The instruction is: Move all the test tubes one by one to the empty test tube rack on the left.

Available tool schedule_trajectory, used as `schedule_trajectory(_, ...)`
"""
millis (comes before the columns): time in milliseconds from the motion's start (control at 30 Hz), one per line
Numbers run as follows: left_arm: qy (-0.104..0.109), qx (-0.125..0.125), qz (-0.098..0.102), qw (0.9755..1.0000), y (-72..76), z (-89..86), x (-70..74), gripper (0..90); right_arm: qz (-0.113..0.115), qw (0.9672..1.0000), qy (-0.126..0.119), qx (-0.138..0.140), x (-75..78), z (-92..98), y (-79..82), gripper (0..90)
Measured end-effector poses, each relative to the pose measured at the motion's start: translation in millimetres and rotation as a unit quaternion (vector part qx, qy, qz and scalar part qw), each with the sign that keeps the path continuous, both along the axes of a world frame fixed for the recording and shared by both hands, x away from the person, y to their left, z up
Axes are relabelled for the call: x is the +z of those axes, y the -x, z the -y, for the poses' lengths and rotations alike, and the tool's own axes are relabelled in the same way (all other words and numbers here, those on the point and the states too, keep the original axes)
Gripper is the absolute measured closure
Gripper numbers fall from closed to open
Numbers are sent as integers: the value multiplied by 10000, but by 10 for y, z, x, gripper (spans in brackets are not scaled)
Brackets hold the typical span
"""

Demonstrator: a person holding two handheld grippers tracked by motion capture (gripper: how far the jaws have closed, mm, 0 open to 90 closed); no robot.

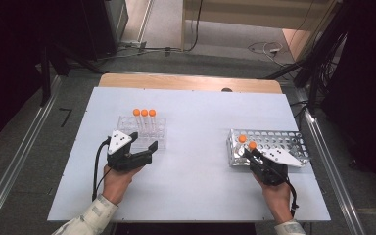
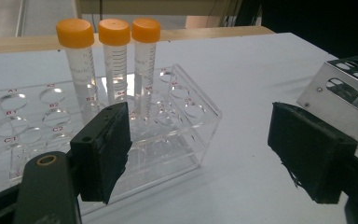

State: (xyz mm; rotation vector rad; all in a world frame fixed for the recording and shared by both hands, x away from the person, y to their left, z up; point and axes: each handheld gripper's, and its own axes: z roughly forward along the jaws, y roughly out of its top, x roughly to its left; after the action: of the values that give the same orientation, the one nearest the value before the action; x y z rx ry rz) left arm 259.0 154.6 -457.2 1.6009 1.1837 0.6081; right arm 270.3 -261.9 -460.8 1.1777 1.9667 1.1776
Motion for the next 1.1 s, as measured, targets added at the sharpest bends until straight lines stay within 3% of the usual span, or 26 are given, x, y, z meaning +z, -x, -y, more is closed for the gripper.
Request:
schedule_trajectory(333, -34, -23, 35, 10000, 10, 14, 3, 209, 365, 9992, -191, -4, 286, 36, 106, 717)
schedule_trajectory(600, -1, -38, 28, 10000, 10, 14, 3, 209, 508, 9982, -326, 4, 453, 96, 237, 719)
schedule_trajectory(1100, 29, -99, 1, 9999, 34, 53, 8, 209, 356, 9973, -481, 418, 459, -49, 409, 721)
